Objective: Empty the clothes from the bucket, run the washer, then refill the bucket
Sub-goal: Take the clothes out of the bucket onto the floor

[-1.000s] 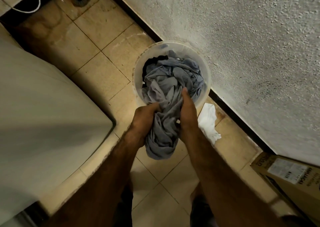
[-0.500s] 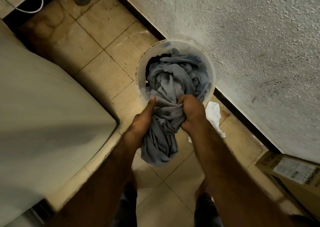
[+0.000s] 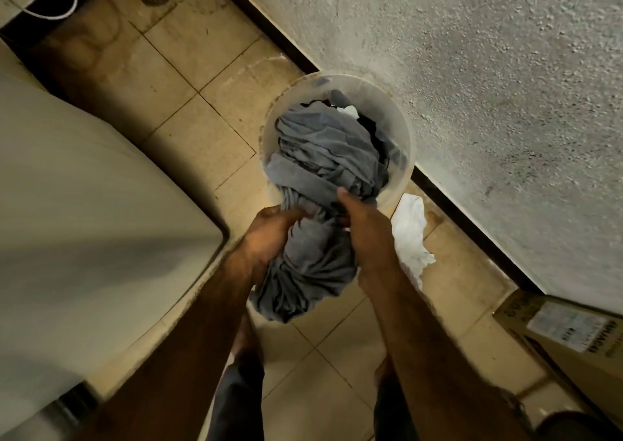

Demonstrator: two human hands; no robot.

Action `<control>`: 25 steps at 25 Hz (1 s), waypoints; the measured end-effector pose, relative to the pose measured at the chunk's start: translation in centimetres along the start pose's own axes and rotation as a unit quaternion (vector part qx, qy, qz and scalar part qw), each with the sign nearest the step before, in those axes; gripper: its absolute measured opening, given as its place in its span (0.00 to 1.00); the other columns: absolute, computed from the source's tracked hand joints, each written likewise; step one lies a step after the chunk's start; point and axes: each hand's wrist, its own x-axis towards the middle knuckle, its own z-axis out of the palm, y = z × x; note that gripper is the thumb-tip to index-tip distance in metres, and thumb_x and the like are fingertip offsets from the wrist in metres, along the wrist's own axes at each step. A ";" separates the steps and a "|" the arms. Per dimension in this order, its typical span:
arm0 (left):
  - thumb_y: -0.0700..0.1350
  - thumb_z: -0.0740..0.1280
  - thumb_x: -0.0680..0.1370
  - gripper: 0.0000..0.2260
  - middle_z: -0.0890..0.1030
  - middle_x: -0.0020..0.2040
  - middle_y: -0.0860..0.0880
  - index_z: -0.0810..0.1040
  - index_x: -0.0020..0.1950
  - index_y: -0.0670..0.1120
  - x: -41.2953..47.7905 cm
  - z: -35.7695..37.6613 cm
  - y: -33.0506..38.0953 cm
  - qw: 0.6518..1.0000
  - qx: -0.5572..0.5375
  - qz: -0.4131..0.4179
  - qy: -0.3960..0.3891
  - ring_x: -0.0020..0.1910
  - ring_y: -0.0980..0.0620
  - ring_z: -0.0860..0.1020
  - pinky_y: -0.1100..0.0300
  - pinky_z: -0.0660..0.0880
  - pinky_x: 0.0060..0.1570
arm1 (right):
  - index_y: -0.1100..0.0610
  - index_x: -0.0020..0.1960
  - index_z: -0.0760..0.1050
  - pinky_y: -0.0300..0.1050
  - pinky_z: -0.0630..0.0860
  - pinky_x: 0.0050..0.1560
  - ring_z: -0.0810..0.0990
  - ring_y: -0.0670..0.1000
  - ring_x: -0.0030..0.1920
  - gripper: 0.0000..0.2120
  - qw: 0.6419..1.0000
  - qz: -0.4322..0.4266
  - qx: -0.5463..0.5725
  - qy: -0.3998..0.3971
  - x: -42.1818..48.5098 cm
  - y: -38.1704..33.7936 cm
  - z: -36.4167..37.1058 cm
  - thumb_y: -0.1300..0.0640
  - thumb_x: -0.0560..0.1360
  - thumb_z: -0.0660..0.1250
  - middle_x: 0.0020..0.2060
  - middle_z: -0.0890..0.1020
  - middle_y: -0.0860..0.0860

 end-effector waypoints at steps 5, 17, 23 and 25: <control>0.36 0.69 0.77 0.05 0.84 0.35 0.44 0.82 0.44 0.36 -3.0 -0.2 -1.3 0.993 0.076 0.006 -0.095 0.30 0.51 0.82 0.61 0.80 0.34 | 0.47 0.76 0.67 0.64 0.75 0.67 0.75 0.61 0.70 0.40 0.999 0.010 0.049 -0.002 3.8 0.7 2.0 0.39 0.69 0.77 0.73 0.74 0.53; 0.40 0.73 0.75 0.04 0.84 0.38 0.45 0.84 0.46 0.40 -6.8 -3.8 -4.7 0.962 0.117 -0.055 -0.239 0.37 0.50 0.82 0.60 0.78 0.38 | 0.66 0.59 0.80 0.51 0.78 0.51 0.83 0.60 0.56 0.22 0.965 -0.098 -0.074 0.232 13.0 -7.4 -2.2 0.49 0.76 0.70 0.49 0.82 0.59; 0.38 0.73 0.76 0.02 0.84 0.39 0.47 0.83 0.47 0.40 -6.5 -3.3 -4.8 0.980 0.080 -0.004 -0.180 0.37 0.51 0.82 0.62 0.77 0.38 | 0.57 0.73 0.69 0.42 0.74 0.61 0.78 0.50 0.60 0.31 0.974 -0.151 -0.102 0.137 9.6 -5.1 -1.3 0.49 0.74 0.74 0.62 0.78 0.51; 0.36 0.69 0.78 0.05 0.84 0.35 0.51 0.83 0.44 0.42 -6.4 -2.6 -4.6 0.981 0.100 0.022 -0.167 0.34 0.54 0.82 0.64 0.76 0.36 | 0.56 0.57 0.80 0.40 0.74 0.52 0.82 0.51 0.52 0.22 0.941 -0.165 -0.246 0.165 8.6 -3.0 -1.4 0.41 0.72 0.73 0.51 0.83 0.49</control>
